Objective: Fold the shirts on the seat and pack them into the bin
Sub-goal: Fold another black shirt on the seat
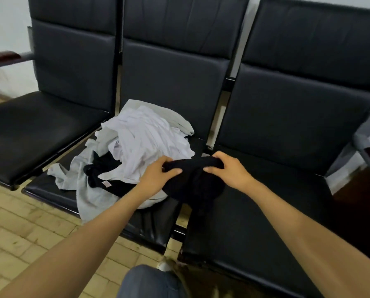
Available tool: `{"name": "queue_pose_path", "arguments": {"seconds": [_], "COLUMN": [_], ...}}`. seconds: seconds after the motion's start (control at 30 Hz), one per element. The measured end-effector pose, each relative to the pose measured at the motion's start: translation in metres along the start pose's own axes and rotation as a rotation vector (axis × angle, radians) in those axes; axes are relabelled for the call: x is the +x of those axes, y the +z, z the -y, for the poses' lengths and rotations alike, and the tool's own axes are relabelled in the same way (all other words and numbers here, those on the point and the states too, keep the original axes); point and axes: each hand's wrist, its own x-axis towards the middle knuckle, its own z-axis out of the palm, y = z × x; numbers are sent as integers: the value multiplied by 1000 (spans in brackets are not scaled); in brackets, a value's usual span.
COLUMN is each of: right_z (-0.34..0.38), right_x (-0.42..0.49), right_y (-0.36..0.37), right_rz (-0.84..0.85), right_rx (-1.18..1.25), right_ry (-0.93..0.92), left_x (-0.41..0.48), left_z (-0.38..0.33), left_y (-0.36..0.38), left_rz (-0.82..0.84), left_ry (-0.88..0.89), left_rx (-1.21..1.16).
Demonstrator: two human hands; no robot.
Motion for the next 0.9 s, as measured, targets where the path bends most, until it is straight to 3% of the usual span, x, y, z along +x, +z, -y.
{"name": "queue_pose_path", "arguments": {"seconds": [0.1,0.17,0.27,0.4,0.5,0.6,0.7,0.9], "right_z": [-1,-6,-19,-38,-46,-56,-65,-92], "right_x": [-38,-63,-98,-128,-145,-153,-153,-154], "right_y": [-43,-66,-90,-104,-100,-87,-76,-77], "right_rz": [-45,-25,-19,-139,-123,-146,-214,-340], "right_rx": [56,55,49,-33,167,384,408,568], "right_ry": [47,67,135,211,157,144,173,162], "left_x": [-16,-24,-32,-39,-37,-32,-35,-45], "left_z": [-54,-81,-109,-137,-150,-158,-168,-166], "left_y": [7,18,43,84,119,153,175,176], "left_rz": [4,45,49,144,183,131,209,347], "left_ry": [-86,-110,-124,-124,-93,-210,-297,-259], "left_rx": [-412,-544,-519,-515,-396,-489,-637,-575]}}
